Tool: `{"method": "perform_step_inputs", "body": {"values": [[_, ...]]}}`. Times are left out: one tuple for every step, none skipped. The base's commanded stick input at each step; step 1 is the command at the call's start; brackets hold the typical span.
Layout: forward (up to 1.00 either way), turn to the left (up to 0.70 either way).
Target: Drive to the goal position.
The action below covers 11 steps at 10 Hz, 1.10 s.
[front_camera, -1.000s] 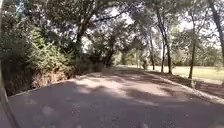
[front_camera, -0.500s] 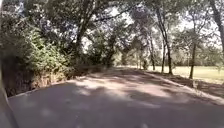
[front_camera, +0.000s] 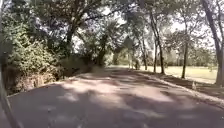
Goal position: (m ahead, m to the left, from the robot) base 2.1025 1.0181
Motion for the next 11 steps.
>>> {"method": "perform_step_inputs", "body": {"values": [[0.70, 0.00], [0.70, 0.00], [0.70, 0.00], [0.70, 0.00], [0.70, 0.00], [0.70, 0.00], [0.70, 0.00], [0.70, 0.00], [0.70, 0.00], [0.70, 0.00], [0.70, 0.00]]}}
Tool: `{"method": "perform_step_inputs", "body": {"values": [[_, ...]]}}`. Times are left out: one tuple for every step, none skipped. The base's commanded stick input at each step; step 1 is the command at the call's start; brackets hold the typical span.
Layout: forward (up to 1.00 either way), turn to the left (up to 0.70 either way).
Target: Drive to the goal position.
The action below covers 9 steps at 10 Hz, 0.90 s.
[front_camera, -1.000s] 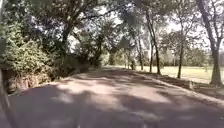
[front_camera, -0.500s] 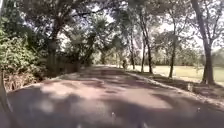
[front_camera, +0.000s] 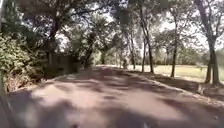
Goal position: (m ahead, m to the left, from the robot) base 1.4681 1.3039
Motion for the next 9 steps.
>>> {"method": "perform_step_inputs", "body": {"values": [[0.70, 0.00], [0.70, 0.00], [0.70, 0.00], [0.70, 0.00], [0.70, 0.12], [0.70, 0.27], [0.70, 0.29], [0.70, 0.18], [0.70, 0.06]]}}
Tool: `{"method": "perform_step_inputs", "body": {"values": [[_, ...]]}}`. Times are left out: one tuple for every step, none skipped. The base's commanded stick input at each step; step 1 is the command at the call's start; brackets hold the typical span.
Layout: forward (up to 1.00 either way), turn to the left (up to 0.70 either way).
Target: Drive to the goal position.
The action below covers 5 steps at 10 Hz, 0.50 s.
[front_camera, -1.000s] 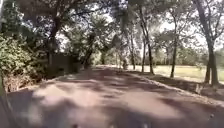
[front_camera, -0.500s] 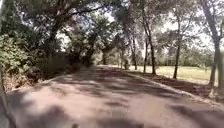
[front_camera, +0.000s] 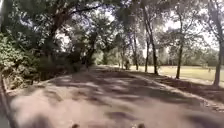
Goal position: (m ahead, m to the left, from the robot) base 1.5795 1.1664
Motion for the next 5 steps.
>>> {"method": "perform_step_inputs", "body": {"values": [[0.70, 0.00], [0.70, 0.00], [0.70, 0.00], [0.70, 0.00], [0.70, 0.00]]}}
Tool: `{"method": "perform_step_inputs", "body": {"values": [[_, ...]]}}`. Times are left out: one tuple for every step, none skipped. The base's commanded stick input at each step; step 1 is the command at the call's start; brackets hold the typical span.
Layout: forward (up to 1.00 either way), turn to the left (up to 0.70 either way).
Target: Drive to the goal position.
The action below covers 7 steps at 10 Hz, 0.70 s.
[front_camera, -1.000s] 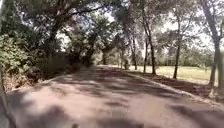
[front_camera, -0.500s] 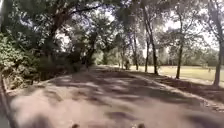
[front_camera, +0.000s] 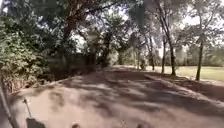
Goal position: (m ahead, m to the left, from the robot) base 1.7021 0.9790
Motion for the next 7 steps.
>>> {"method": "perform_step_inputs", "body": {"values": [[0.70, 0.00], [0.70, 0.00], [0.70, 0.00], [0.70, 0.00], [0.70, 0.00], [0.70, 0.00], [0.70, 0.00]]}}
